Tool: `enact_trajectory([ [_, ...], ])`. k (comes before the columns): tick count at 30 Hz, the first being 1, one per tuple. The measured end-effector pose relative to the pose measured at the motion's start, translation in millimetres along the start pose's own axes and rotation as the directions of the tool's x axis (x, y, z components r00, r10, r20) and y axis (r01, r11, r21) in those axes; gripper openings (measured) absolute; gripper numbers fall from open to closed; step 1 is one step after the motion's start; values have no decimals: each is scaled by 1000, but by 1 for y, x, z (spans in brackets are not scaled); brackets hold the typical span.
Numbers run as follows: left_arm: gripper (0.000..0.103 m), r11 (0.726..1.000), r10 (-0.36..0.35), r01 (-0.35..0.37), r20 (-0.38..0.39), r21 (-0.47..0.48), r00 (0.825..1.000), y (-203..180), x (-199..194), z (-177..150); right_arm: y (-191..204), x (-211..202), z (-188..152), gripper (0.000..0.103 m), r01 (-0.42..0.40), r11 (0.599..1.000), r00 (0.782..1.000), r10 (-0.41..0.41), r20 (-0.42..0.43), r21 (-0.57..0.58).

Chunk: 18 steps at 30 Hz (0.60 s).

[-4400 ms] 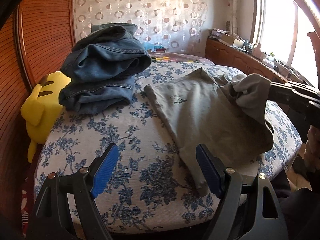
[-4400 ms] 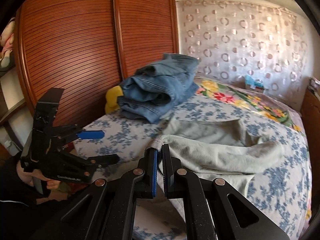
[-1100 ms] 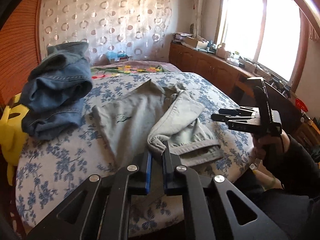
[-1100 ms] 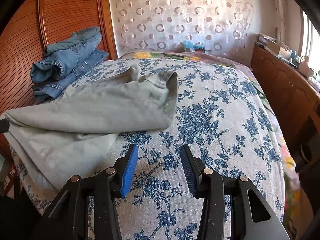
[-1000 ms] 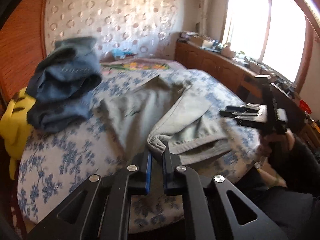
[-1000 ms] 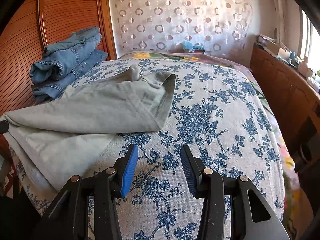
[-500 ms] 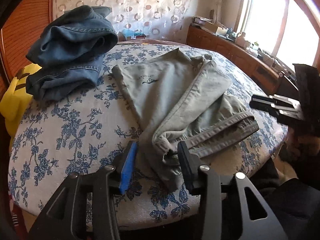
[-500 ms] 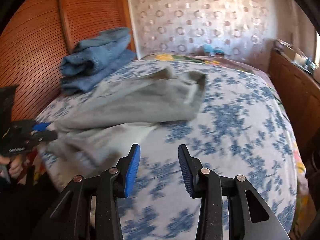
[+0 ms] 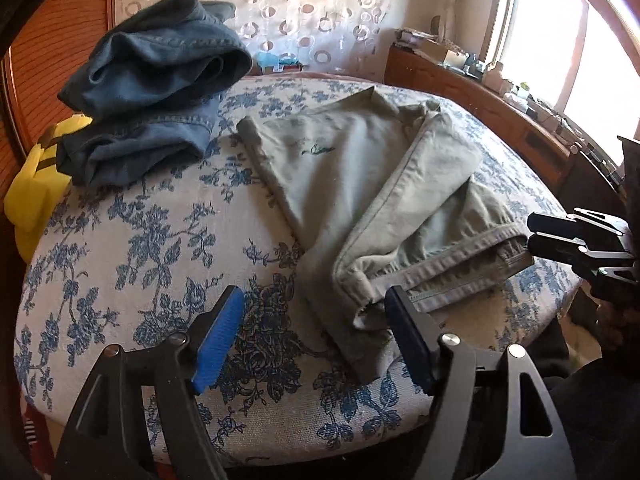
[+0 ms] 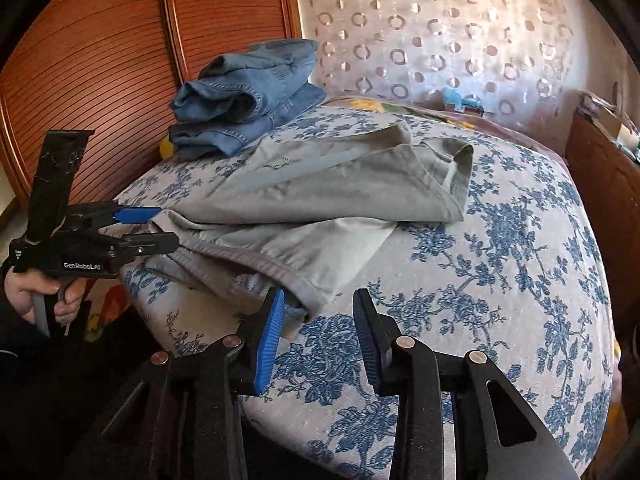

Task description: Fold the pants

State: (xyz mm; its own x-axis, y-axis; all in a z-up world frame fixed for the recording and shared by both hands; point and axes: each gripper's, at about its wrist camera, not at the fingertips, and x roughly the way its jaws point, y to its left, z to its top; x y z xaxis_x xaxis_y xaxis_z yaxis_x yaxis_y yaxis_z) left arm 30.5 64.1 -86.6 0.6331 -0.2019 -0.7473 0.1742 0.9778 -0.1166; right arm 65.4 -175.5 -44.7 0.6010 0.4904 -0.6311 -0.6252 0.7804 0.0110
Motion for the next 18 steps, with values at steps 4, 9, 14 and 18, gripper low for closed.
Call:
enact_trajectory([
  [4,74,1000,13,-13,4,15,1000,-2,1,-1,6,12,3,32,13,1000,1000,-13,-25,-15],
  [9,75,999,25,-25,4,31,1000,-5,3,-1,8,10,5,6,-6,1000,1000,6,-8,-17],
  [14,75,999,20,-21,7,31,1000,-5,3,0,-1,-12,2,5,-33,999,999,33,24,28],
  [18,75,999,29,-29,8,43,1000,-6,4,0,-6,-23,-10,3,-33,999,999,33,6,41],
])
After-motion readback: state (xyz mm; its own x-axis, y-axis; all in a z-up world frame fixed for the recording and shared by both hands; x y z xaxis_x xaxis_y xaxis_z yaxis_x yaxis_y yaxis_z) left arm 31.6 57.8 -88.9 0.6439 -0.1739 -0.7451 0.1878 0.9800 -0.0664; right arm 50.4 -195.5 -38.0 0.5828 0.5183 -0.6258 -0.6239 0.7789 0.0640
